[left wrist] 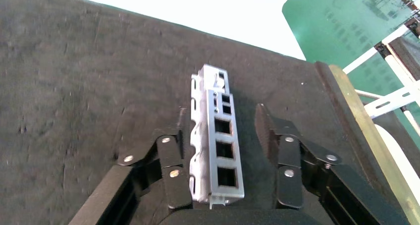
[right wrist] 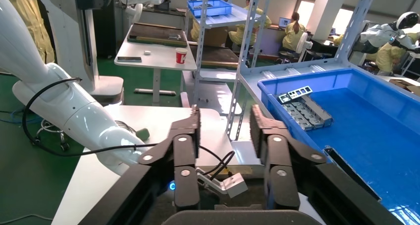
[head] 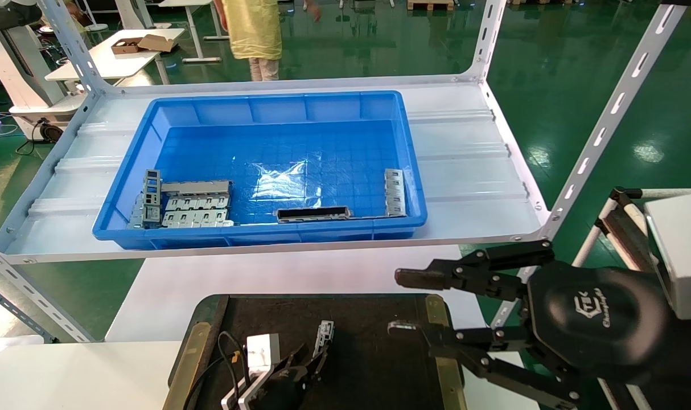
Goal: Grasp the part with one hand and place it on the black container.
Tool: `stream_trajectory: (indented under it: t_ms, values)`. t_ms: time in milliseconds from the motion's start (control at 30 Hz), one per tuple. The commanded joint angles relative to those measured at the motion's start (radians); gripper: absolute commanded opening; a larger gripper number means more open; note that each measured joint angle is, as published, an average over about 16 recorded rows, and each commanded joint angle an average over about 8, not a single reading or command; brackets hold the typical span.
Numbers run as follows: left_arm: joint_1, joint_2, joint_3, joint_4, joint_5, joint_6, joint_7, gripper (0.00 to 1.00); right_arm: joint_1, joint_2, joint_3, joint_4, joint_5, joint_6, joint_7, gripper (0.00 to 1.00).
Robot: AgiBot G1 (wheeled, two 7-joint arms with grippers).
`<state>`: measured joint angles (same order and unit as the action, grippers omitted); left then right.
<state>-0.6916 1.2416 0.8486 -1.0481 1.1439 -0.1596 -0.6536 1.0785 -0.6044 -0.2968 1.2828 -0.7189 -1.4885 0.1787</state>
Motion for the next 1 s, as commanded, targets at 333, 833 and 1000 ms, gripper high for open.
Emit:
stream_trajectory:
  t_ms: [333, 833, 1000]
  values:
    - [-0.038, -0.109, 0.082, -0.112, -0.056, 0.035, 0.062, 1.0, 0.0, 0.0, -0.001, 0.0, 0.0, 0.0, 0.0, 1.0]
    - [-0.18, -0.383, 0.226, -0.298, -0.125, 0.294, 0.029, 1.0, 0.0, 0.001, -0.001, 0.0, 0.001, 0.001, -0.001, 1.0]
    - [-0.214, -0.422, 0.191, -0.309, -0.145, 0.417, 0.062, 1.0, 0.0, 0.001, -0.002, 0.0, 0.001, 0.001, -0.001, 1.0]
